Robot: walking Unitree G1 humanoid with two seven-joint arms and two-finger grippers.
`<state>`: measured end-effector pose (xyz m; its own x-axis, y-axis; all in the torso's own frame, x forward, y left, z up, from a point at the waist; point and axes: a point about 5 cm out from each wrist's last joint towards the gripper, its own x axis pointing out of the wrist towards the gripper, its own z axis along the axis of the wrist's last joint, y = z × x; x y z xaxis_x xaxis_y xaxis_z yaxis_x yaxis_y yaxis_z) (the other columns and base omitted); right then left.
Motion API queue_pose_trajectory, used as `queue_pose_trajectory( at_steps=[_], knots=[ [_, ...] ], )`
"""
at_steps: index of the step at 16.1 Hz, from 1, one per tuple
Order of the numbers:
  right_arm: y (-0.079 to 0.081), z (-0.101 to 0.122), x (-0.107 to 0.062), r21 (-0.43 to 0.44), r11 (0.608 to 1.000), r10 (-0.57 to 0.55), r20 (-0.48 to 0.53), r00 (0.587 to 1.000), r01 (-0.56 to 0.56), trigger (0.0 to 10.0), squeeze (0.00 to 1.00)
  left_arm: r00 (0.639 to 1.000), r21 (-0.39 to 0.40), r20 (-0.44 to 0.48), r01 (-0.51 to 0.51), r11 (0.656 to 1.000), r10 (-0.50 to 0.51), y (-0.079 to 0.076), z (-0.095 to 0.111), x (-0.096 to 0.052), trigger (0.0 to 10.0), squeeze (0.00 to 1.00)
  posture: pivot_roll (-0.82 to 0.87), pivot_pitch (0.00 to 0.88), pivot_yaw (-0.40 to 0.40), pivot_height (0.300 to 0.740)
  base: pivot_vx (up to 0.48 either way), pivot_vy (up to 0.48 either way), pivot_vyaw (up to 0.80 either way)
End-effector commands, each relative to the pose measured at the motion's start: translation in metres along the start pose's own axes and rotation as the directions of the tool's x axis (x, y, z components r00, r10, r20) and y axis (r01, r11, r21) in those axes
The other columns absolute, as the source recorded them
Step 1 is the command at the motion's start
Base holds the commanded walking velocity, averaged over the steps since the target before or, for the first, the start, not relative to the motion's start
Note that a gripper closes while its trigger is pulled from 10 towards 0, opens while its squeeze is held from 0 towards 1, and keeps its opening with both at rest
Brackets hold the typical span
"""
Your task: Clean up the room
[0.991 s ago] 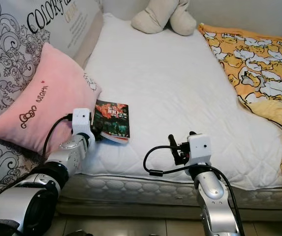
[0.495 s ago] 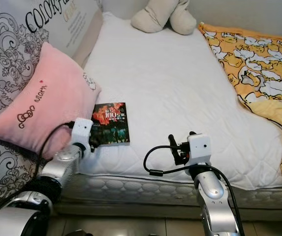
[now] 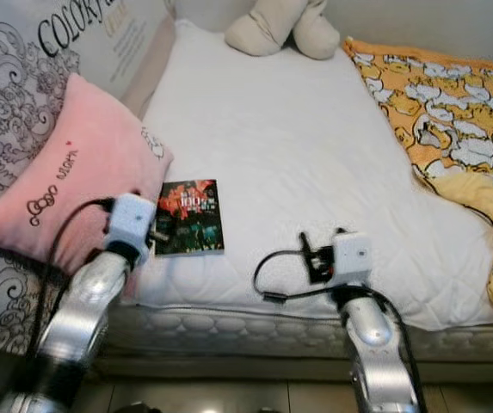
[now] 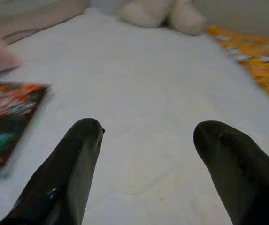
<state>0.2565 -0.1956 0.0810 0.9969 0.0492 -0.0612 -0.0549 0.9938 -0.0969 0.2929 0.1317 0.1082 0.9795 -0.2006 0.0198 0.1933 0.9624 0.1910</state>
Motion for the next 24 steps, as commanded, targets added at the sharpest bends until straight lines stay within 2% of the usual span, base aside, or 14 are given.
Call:
queue_pose_trajectory(
  at_steps=[1, 2, 3, 4, 5, 6, 7, 8, 9, 10, 12, 17, 24],
  knots=[
    [-0.009, 0.011, 0.001, -0.002, 0.999, -0.048, 0.055, 0.997, 0.048, 10.0, 0.00, 0.999, -0.030, 0.039, 0.002, 1.000, -0.001, -0.001, 0.007, -0.001, 10.0, 1.00, -0.06, 0.000, -0.068, 0.740, 0.000, 0.000, 0.00],
    [-0.013, 0.017, 0.001, 0.025, 0.995, -0.093, 0.074, 0.993, 0.092, 10.0, 0.00, 0.996, -0.154, 0.045, -0.069, 0.986, 0.077, 0.005, 0.010, -0.009, 10.0, 1.00, -0.05, 0.000, -0.064, 0.740, 0.000, 0.000, 0.00],
    [-0.015, 0.018, 0.000, 0.027, 0.994, -0.107, 0.075, 0.991, 0.105, 10.0, 0.00, 0.994, -0.180, 0.044, -0.093, 0.979, 0.103, 0.008, 0.011, -0.012, 10.0, 1.00, -0.05, 0.000, -0.064, 0.740, 0.000, 0.000, 0.00],
    [-0.014, 0.018, -0.001, 0.058, 0.993, -0.110, 0.074, 0.991, 0.106, 10.0, 1.00, 0.992, -0.198, 0.031, -0.118, 0.973, 0.126, 0.012, 0.010, -0.013, 10.0, 1.00, -0.05, 0.000, -0.063, 0.740, 0.000, 0.000, 0.00],
    [-0.012, 0.016, -0.003, 0.144, 0.985, -0.101, 0.068, 0.993, 0.091, 10.0, 1.00, 0.989, -0.209, 0.001, -0.144, 0.967, 0.148, 0.017, 0.006, -0.016, 10.0, 1.00, -0.04, 0.000, -0.061, 0.740, 0.000, 0.000, 0.00],
    [-0.015, 0.009, -0.002, 0.276, 0.953, -0.144, 0.038, 0.989, 0.128, 10.0, 1.00, 0.989, -0.224, -0.023, -0.145, 0.964, 0.143, 0.017, 0.002, -0.016, 10.0, 1.00, -0.03, 0.000, -0.057, 0.740, 0.000, 0.000, 0.00],
    [-0.017, 0.004, -0.001, 0.340, 0.925, -0.183, 0.007, 0.983, 0.170, 10.0, 1.00, 0.991, -0.227, -0.030, -0.134, 0.965, 0.130, 0.015, 0.000, -0.015, 10.0, 1.00, -0.03, 0.000, -0.057, 0.740, 0.000, 0.000, 0.00],
    [-0.015, 0.001, 0.004, 0.345, 0.925, -0.168, -0.014, 0.986, 0.162, 10.0, 1.00, 0.995, -0.231, -0.027, -0.099, 0.968, 0.095, 0.013, 0.000, -0.014, 10.0, 1.00, -0.02, 0.000, -0.055, 0.740, 0.000, 0.000, 0.00],
    [-0.009, 0.002, 0.010, 0.297, 0.944, -0.144, -0.019, 0.989, 0.143, 10.0, 0.24, 0.995, -0.220, -0.033, -0.097, 0.971, 0.092, 0.015, -0.003, -0.010, 10.0, 0.00, -0.01, 0.000, -0.050, 0.740, 0.000, 0.000, 0.00],
    [-0.008, 0.002, 0.013, 0.257, 0.956, -0.141, -0.023, 0.990, 0.143, 10.0, 0.00, 0.995, -0.216, -0.042, -0.103, 0.971, 0.096, 0.017, -0.005, -0.007, 10.0, 0.00, -0.01, 0.000, -0.048, 0.740, 0.000, 0.000, 0.00],
    [-0.004, 0.008, 0.018, 0.188, 0.975, -0.118, -0.005, 0.993, 0.117, 10.0, 0.00, 0.995, -0.237, -0.051, -0.090, 0.967, 0.080, 0.016, -0.004, -0.001, 10.0, 0.00, -0.03, 0.000, -0.039, 0.740, 0.000, -0.223, 0.00],
    [-0.011, 0.011, 0.027, 0.140, 0.984, -0.108, -0.002, 0.994, 0.107, 10.0, 0.00, 1.000, -0.280, -0.019, -0.013, 0.960, 0.008, 0.001, 0.000, 0.003, 10.0, 0.00, -0.05, 0.000, -0.036, 0.740, 0.000, -0.446, 0.00],
    [-0.005, 0.002, 0.019, 0.096, 0.992, -0.080, -0.015, 0.997, 0.081, 10.0, 0.00, 0.995, -0.351, -0.071, -0.084, 0.933, 0.063, 0.005, -0.013, 0.002, 10.0, 0.00, -0.06, 0.000, -0.047, 0.740, 0.000, -0.447, 0.00]
  ],
)
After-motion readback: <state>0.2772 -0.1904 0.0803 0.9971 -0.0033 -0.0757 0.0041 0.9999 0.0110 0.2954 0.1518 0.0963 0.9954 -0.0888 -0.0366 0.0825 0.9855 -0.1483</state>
